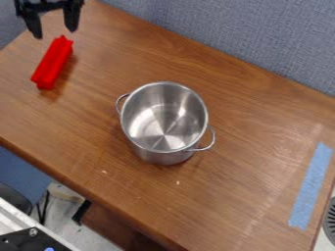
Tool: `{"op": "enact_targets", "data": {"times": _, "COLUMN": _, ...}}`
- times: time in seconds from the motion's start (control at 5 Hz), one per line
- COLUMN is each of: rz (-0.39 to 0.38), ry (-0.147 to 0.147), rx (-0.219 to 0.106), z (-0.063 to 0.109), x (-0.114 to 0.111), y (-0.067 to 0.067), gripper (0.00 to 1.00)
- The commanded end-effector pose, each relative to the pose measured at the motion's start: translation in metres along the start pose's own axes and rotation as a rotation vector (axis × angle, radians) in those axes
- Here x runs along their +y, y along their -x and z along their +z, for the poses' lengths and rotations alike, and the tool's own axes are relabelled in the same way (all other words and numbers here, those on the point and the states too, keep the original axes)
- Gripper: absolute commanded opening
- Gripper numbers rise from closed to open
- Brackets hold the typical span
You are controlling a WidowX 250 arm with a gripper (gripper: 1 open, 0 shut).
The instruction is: Move the red object from the metal pot to the table
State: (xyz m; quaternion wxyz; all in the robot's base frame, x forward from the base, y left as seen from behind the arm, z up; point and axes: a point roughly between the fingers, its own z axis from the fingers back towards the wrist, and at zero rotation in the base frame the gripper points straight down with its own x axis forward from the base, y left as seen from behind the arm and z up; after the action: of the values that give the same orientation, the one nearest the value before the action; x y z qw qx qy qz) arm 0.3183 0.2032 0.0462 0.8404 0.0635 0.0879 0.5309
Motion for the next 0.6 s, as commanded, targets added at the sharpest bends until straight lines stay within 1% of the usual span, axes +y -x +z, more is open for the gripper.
{"op": "enact_targets", "data": {"times": 0.0, "rz": 0.02, "ry": 0.003, "rx": -0.045, "z": -0.009, "x": 0.01, "y": -0.001, "gripper": 1.0}}
{"op": "enact_targets", "data": {"times": 0.2, "rz": 0.041, "ry": -0.018, "rx": -0.036, "z": -0.038, "x": 0.016, "y": 0.004, "gripper": 1.0}}
{"op": "enact_targets", "data": {"times": 0.4, "rz": 0.043, "ry": -0.02, "rx": -0.047, "z": -0.024, "x": 0.01, "y": -0.009, "gripper": 0.0}}
